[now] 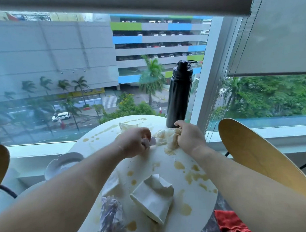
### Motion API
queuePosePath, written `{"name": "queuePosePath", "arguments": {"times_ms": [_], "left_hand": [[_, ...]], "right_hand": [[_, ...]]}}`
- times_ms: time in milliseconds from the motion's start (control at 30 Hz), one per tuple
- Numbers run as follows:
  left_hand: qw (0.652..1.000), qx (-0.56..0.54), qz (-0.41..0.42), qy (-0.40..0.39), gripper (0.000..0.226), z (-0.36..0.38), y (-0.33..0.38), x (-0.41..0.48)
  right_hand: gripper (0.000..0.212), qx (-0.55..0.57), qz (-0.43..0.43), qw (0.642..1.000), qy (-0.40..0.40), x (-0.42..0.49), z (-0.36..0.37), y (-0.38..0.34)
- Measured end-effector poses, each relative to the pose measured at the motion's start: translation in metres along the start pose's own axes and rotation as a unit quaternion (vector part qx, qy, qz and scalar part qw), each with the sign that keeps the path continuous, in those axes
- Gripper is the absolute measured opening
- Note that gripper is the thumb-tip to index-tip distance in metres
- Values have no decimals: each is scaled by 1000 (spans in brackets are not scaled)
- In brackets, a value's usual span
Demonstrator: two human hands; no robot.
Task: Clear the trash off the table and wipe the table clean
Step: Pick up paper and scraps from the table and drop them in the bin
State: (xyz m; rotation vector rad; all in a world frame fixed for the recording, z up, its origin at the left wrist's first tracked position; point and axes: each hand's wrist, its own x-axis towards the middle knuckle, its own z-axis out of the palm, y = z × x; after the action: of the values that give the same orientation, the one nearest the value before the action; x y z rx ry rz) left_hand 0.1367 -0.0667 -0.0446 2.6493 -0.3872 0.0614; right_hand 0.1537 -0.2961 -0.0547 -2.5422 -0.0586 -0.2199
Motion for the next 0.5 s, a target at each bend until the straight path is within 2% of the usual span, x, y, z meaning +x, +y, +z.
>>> {"name": "queuePosePath", "arguments": {"times_ms": [100,167,300,400,500], "left_hand": [[998,-55,-22,36,22,4,-4,2],[995,-80,-29,56,27,4,-6,3],[990,-93,-41,101,35,2,-9,6],[974,-149,-75,155,30,-1,-8,9],[957,-204,-102,177,30,-5,-3,10]], "right_hand": [[27,62,-6,996,64,2,-8,2],[21,102,-7,989,105,5,-15,1],[29,200,12,971,131,10,-24,-9],[33,293,49,948,119,13,-29,-14],[35,331,56,936,107,14,-32,-19]]}}
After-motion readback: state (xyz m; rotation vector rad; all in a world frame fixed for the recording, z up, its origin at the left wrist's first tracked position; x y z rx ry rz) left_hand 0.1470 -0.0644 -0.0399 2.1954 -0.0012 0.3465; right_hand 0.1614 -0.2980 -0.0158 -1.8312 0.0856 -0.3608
